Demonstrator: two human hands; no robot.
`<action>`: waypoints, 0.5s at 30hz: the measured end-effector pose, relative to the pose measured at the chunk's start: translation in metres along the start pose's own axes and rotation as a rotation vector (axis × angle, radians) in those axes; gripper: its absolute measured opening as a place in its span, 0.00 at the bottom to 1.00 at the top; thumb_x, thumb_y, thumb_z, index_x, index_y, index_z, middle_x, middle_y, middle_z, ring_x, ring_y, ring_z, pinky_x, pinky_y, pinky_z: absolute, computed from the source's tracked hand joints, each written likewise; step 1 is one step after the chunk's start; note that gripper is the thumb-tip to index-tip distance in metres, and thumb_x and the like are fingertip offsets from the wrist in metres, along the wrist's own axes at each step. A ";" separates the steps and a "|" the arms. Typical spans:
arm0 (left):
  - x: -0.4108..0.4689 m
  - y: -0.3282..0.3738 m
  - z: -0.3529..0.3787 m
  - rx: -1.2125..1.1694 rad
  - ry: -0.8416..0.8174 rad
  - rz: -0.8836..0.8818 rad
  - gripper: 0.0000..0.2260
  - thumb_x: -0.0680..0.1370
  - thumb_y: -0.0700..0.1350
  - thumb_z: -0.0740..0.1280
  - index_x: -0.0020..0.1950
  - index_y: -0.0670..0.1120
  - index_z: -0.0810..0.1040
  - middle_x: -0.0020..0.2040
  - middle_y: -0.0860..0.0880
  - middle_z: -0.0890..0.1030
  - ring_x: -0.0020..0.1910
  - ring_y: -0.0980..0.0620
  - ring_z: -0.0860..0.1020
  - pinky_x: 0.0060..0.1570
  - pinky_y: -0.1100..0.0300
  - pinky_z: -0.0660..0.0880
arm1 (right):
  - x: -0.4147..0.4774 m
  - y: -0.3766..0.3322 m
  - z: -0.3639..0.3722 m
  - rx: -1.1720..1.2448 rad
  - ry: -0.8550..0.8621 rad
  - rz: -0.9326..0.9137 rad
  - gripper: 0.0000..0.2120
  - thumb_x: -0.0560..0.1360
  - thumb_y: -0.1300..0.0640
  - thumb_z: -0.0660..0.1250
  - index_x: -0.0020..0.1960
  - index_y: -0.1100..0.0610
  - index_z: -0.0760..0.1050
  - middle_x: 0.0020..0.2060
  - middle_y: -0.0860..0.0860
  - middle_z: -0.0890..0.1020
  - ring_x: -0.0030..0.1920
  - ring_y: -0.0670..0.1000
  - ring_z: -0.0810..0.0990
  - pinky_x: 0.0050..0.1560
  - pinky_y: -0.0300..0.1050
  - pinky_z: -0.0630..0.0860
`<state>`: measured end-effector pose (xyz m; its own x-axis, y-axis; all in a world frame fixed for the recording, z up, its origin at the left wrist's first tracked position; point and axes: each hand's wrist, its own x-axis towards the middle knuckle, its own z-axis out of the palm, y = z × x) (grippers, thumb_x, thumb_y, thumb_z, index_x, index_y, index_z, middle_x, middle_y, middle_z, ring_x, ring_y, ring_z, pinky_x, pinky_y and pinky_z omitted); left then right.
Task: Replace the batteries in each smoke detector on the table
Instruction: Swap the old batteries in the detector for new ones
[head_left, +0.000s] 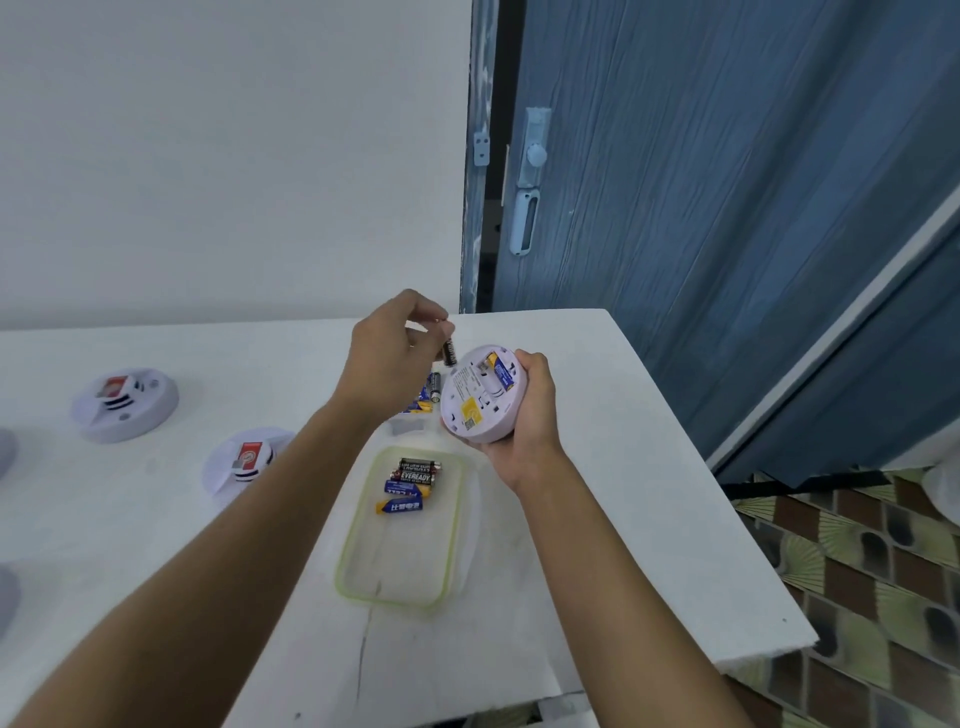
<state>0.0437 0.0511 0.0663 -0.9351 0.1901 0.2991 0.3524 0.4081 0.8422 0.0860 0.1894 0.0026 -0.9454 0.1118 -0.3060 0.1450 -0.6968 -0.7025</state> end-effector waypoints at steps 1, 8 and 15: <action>-0.006 0.005 -0.001 -0.052 -0.001 -0.015 0.03 0.79 0.45 0.68 0.50 0.47 0.77 0.38 0.54 0.80 0.36 0.59 0.82 0.34 0.70 0.74 | -0.001 0.002 0.001 0.001 -0.007 0.000 0.15 0.74 0.41 0.62 0.53 0.50 0.77 0.52 0.53 0.82 0.56 0.56 0.79 0.64 0.62 0.74; -0.041 0.011 0.000 0.060 0.069 0.252 0.05 0.75 0.40 0.72 0.43 0.43 0.77 0.44 0.48 0.79 0.40 0.62 0.78 0.40 0.72 0.72 | -0.015 0.011 0.014 0.018 -0.079 0.012 0.17 0.74 0.42 0.59 0.55 0.50 0.76 0.50 0.53 0.82 0.53 0.55 0.79 0.56 0.54 0.75; -0.078 0.007 -0.004 -0.088 0.024 0.196 0.02 0.75 0.39 0.72 0.44 0.41 0.81 0.46 0.58 0.84 0.48 0.63 0.82 0.50 0.67 0.77 | -0.028 0.016 0.024 0.003 -0.009 -0.044 0.15 0.74 0.42 0.61 0.48 0.52 0.78 0.45 0.51 0.80 0.49 0.52 0.77 0.48 0.46 0.75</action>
<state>0.1188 0.0353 0.0502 -0.8502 0.2359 0.4706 0.5235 0.2854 0.8028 0.1081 0.1578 0.0157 -0.9536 0.1355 -0.2689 0.1027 -0.6933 -0.7133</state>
